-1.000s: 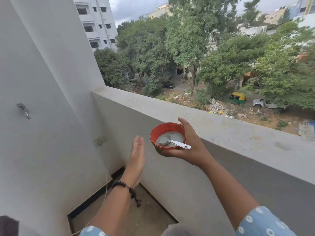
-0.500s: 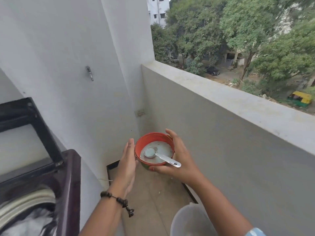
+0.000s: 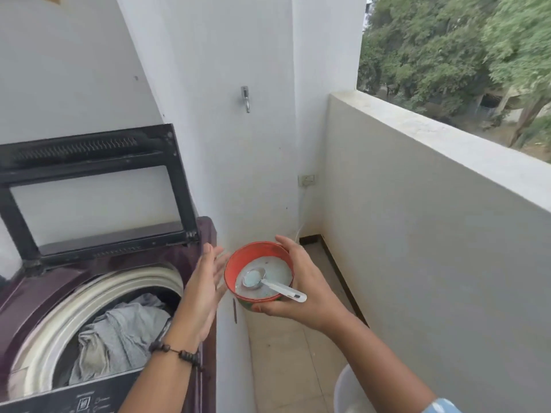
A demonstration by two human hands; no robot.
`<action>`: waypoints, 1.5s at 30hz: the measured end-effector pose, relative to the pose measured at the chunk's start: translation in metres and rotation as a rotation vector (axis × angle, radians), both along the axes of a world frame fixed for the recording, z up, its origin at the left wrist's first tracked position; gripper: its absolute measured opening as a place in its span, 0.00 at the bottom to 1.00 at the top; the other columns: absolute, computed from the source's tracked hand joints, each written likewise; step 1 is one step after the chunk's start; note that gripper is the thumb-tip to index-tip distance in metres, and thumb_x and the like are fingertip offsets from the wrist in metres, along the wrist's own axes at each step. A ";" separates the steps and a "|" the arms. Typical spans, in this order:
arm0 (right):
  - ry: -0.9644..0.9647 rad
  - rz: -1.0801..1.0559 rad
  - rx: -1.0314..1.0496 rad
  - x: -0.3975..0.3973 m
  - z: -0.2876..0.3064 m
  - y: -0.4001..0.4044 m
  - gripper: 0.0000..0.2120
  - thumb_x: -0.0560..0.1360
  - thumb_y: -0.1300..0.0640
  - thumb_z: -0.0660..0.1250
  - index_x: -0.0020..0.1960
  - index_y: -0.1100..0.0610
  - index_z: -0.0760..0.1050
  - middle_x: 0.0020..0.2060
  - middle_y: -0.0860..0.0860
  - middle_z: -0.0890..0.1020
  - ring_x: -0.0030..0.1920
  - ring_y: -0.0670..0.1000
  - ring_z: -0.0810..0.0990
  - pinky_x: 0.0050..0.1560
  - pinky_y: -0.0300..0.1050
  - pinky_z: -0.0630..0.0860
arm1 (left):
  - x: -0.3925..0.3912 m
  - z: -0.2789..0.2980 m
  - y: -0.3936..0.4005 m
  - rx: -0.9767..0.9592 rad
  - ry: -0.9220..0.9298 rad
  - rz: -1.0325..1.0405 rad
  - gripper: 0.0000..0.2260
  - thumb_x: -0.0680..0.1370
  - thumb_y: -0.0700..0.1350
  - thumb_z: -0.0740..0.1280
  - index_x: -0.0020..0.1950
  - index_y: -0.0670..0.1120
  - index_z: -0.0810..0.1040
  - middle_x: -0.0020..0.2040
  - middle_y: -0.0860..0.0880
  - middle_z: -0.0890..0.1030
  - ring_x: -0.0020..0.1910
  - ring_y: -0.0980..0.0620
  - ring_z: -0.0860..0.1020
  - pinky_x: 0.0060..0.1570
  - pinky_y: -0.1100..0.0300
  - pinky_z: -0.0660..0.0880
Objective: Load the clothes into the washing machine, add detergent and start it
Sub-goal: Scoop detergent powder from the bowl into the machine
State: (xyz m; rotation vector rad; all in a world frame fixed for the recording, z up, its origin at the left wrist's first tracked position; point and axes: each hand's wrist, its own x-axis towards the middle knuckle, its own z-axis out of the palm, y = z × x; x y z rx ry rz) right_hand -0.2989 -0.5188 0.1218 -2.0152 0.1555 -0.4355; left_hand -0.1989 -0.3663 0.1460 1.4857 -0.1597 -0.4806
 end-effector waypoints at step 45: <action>0.299 -0.219 0.776 0.145 -0.102 0.227 0.06 0.78 0.63 0.66 0.51 0.65 0.79 0.34 0.60 0.82 0.28 0.49 0.78 0.31 0.39 0.77 | 0.143 -0.107 0.220 -0.071 0.362 0.043 0.18 0.75 0.51 0.67 0.61 0.42 0.76 0.55 0.43 0.84 0.51 0.49 0.83 0.40 0.62 0.81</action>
